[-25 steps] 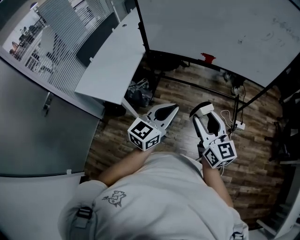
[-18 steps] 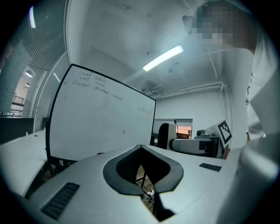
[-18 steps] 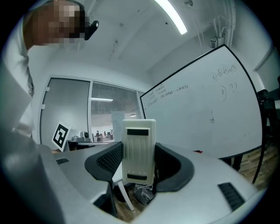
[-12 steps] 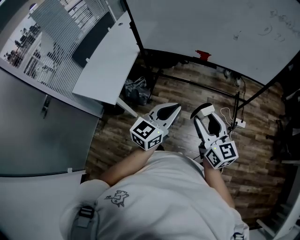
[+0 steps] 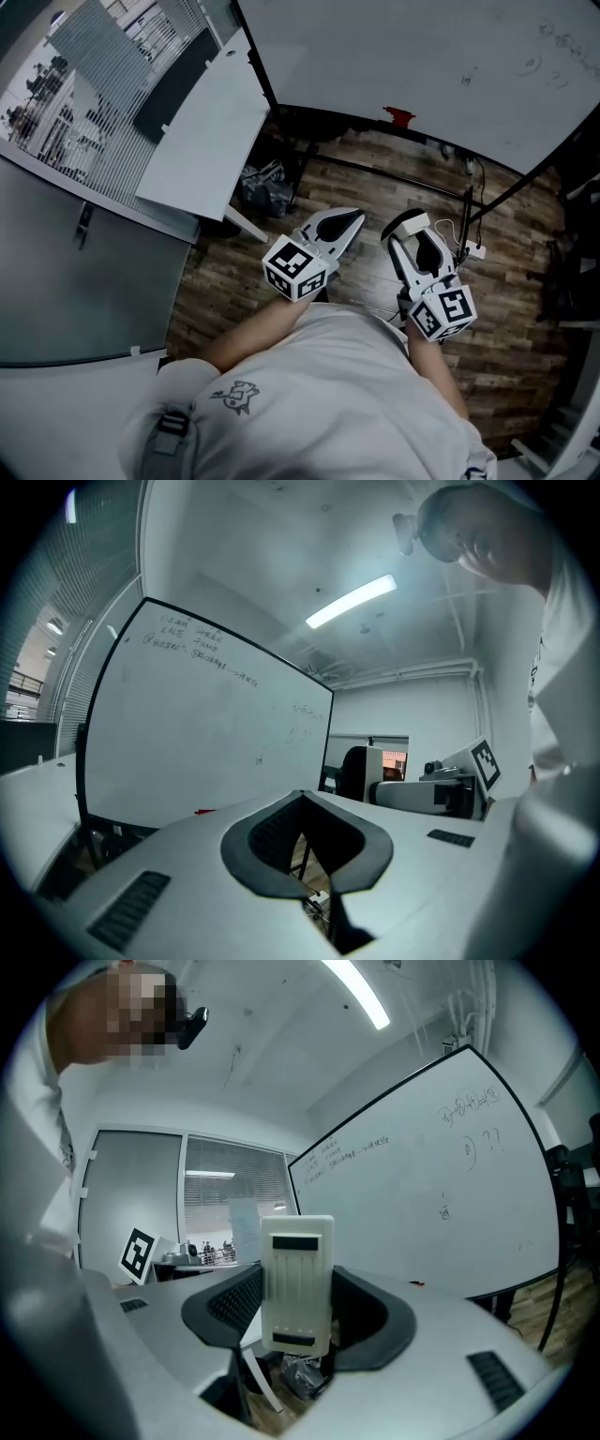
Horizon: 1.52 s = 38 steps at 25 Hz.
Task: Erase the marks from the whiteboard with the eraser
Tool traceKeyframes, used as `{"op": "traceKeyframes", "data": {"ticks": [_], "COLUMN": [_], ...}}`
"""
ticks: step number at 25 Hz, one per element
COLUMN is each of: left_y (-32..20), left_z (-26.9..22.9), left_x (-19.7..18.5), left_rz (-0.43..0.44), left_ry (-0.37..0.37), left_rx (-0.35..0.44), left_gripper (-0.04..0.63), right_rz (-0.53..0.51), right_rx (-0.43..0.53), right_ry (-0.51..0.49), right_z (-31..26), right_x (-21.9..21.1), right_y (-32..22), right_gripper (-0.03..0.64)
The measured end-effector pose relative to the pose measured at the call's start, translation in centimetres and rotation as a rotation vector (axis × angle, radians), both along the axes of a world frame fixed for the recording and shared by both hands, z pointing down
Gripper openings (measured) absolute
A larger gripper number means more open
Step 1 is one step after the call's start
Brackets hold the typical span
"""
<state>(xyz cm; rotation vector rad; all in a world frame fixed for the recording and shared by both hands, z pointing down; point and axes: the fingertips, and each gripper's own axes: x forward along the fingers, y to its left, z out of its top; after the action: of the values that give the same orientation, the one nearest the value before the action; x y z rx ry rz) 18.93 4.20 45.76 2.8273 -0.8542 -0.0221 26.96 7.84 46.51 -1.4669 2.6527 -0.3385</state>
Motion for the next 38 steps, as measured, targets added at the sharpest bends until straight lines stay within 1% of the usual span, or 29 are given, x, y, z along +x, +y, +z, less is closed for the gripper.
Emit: {"op": "traceKeyframes", "data": {"ticks": [6, 11, 16, 27, 38], "left_y": [-3.1, -6.1, -9.6, -18.6, -28.1], "left_z": [-0.2, -0.2, -0.1, -1.2, -2.1], "left_x": [0.2, -1.1, -2.7, -7.2, -13.6], "left_rz": [0.014, 0.017, 0.029, 0.049, 0.077], "left_ry": [0.004, 0.009, 0.013, 0.015, 0.022], "left_rx": [0.0, -0.009, -0.01, -0.007, 0.015], "left_gripper": [0.005, 0.005, 0.005, 0.005, 0.005], "right_rz": [0.02, 0.008, 0.021, 0.05, 0.076], "right_rx": [-0.006, -0.009, -0.022, -0.022, 0.007], "right_ry": [0.011, 0.008, 0.006, 0.01, 0.0], "right_z": [-0.1, -0.1, 0.1, -0.9, -2.4], "right_x": [0.1, -1.3, -3.1, -7.6, -13.9], "right_y": [-2.9, -5.9, -9.3, -18.3, -27.9], "right_gripper": [0.241, 0.241, 0.241, 0.241, 0.241]}}
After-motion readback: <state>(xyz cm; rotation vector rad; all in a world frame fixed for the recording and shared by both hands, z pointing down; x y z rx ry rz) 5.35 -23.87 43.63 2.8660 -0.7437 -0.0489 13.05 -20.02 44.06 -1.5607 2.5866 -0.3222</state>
